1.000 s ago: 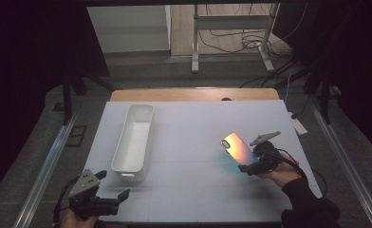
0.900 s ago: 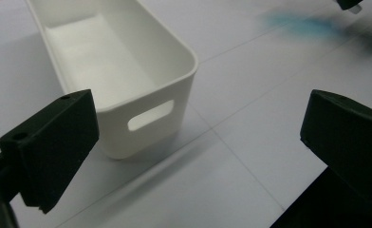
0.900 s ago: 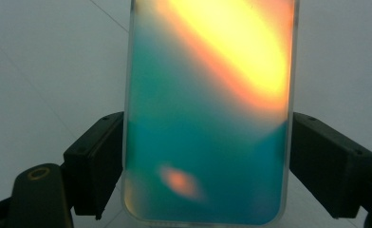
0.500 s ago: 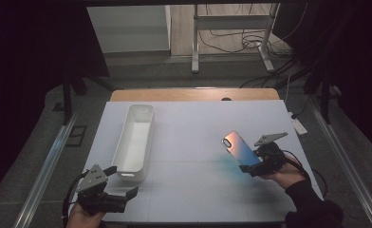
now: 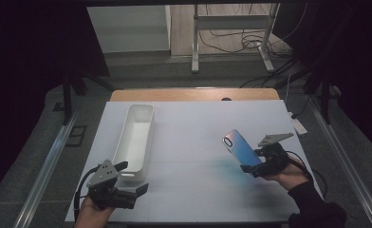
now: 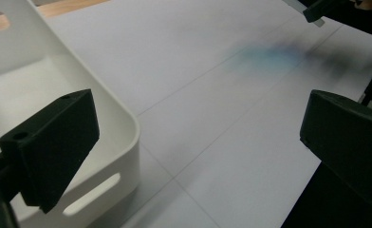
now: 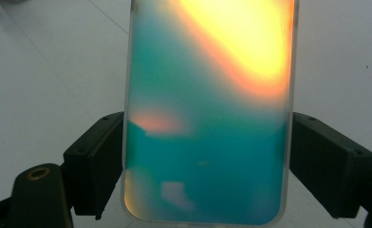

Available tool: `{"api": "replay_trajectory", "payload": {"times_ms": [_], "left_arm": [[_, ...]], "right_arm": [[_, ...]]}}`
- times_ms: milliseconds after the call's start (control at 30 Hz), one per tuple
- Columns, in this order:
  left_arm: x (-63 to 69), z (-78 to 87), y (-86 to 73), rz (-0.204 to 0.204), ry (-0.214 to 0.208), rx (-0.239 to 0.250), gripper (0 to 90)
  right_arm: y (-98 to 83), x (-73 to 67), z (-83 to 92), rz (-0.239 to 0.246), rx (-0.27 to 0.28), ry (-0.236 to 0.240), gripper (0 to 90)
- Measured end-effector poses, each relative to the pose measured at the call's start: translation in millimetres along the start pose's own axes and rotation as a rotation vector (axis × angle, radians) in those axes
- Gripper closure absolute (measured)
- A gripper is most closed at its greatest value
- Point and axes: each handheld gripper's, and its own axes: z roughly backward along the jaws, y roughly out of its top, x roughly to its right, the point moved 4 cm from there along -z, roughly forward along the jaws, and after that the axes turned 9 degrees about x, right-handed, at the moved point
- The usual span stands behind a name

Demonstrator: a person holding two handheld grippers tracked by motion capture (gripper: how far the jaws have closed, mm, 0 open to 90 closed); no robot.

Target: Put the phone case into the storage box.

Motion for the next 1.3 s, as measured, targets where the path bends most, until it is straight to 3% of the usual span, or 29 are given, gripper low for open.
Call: {"api": "replay_trajectory", "payload": {"times_ms": [533,1300], "left_arm": [[5.1,-34.5,21.3,-0.051,-0.071,0.008,0.2],[6.1,-73.7,39.2,-0.062,-0.151,0.028,0.2]], "right_arm": [[4.5,-8.6,8.6,0.006,0.059,0.052,17.1],[12.1,-24.7,12.8,0.032,0.119,0.135,17.1]]}}
